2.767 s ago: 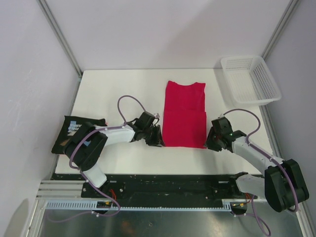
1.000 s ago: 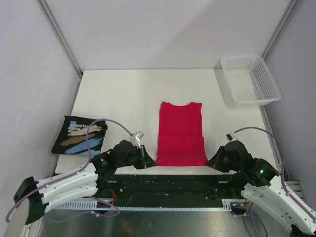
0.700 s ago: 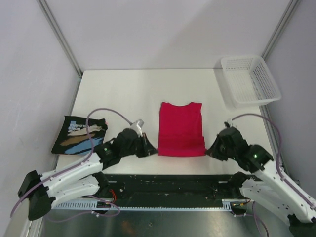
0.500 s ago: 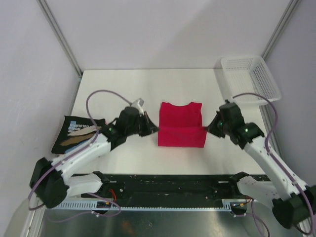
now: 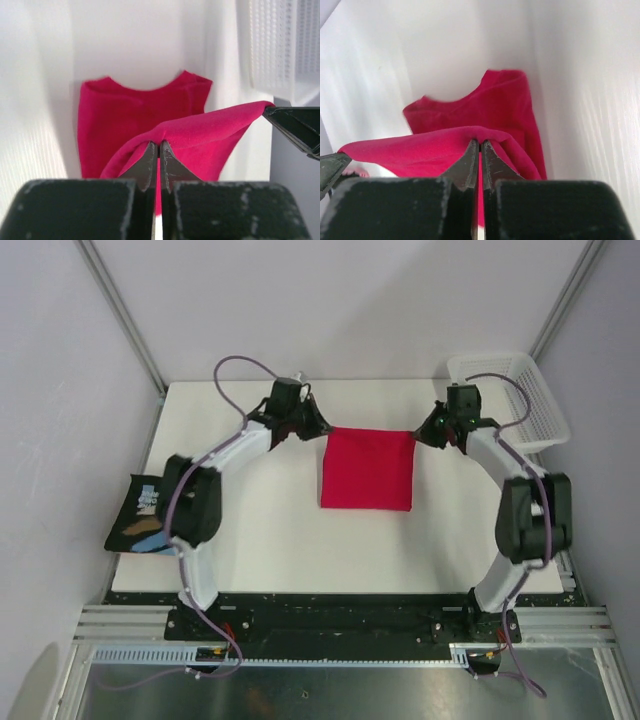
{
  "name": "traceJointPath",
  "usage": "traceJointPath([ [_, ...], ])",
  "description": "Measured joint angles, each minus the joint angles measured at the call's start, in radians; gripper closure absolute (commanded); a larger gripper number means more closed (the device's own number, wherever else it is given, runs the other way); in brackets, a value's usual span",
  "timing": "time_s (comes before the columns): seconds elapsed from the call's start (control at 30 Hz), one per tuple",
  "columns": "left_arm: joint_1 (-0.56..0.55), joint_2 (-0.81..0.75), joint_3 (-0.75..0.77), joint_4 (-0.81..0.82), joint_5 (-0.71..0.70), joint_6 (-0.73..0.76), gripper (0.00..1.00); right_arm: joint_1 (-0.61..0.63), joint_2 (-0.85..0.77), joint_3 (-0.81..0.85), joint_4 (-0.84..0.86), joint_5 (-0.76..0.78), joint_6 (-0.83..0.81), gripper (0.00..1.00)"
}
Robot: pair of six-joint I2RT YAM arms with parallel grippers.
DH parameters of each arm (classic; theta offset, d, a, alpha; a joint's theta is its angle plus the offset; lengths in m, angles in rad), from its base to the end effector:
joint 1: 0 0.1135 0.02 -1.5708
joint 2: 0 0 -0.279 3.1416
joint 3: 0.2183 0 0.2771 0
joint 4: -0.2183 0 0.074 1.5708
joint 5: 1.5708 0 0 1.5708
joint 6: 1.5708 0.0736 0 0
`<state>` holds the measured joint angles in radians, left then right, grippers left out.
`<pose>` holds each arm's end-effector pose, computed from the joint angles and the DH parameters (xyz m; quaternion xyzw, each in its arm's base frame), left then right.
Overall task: Fold and stack the t-shirts
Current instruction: Fold the long partially folded tshirt into a neat square
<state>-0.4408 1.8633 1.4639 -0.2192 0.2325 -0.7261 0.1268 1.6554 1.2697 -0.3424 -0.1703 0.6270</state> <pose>0.4374 -0.2251 0.2463 -0.0729 0.8814 -0.3368 0.3231 0.4212 0.0663 0.2478 0.1913 0.8896 0.2221 0.3503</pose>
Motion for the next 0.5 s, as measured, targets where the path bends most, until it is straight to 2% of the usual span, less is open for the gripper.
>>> traceJointPath([
  [0.07, 0.018, 0.125, 0.11, 0.0, 0.019, 0.01, 1.0, -0.018, 0.124, 0.061, 0.05, -0.016, 0.0, 0.95],
  [0.17, 0.043, 0.307, 0.249, 0.012, 0.054, 0.02, 0.88, -0.036, 0.292, 0.143, 0.085, -0.032, 0.002, 0.71],
  [0.27, 0.067, 0.445, 0.333, 0.008, 0.086, 0.02, 0.85, -0.047, 0.451, 0.266, 0.055, -0.038, -0.003, 0.56],
  [0.33, 0.082, 0.483, 0.346, -0.003, 0.094, 0.021, 0.83, -0.051, 0.513, 0.338, 0.024, -0.037, -0.016, 0.5],
  [0.5, 0.116, 0.473, 0.356, -0.023, 0.096, 0.027, 0.91, -0.052, 0.522, 0.466, -0.055, -0.018, -0.048, 0.48],
])
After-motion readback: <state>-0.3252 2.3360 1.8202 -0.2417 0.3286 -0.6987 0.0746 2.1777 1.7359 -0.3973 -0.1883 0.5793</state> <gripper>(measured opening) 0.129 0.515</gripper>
